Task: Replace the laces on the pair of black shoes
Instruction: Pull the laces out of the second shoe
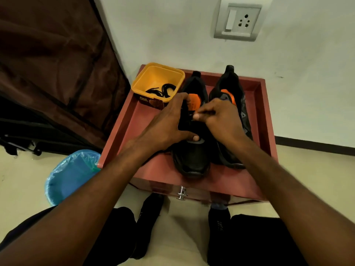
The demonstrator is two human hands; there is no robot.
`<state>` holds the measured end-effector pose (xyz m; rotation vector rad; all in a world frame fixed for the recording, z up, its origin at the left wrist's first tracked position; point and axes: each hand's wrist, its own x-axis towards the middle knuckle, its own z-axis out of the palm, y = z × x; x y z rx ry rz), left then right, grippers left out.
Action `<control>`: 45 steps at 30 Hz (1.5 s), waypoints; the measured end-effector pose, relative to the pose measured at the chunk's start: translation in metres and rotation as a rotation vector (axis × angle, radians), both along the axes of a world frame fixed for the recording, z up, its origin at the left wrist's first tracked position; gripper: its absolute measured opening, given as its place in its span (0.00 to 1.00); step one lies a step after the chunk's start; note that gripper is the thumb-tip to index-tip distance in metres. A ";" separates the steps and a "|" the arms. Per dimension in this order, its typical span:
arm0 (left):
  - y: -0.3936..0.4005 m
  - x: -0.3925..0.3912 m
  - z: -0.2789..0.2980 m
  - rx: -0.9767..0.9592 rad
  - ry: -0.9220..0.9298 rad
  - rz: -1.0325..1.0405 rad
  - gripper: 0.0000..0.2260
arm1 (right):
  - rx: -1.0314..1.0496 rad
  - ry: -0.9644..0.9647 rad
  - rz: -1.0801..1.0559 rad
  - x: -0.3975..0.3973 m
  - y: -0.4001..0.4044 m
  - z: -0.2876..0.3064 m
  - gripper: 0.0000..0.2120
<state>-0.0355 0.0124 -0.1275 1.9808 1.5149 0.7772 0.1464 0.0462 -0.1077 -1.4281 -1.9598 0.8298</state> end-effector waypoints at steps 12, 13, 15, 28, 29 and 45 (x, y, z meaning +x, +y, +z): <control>0.002 -0.002 -0.001 -0.009 -0.038 0.025 0.44 | -0.147 0.483 -0.082 0.001 -0.003 0.016 0.07; 0.002 -0.001 -0.002 -0.003 -0.037 0.023 0.44 | -0.032 0.293 -0.035 0.001 -0.003 0.014 0.10; 0.002 -0.001 -0.003 0.002 -0.039 0.021 0.44 | 0.123 -0.057 0.082 0.000 -0.002 0.004 0.12; 0.000 -0.004 -0.002 -0.006 -0.030 0.035 0.49 | -0.540 0.642 -0.270 -0.017 -0.006 -0.001 0.07; 0.001 -0.006 -0.002 -0.013 -0.042 0.043 0.49 | -0.639 0.818 -0.276 -0.015 -0.004 0.004 0.09; 0.000 -0.003 -0.003 -0.006 -0.036 0.032 0.47 | 0.101 -0.218 0.093 -0.005 -0.006 -0.004 0.12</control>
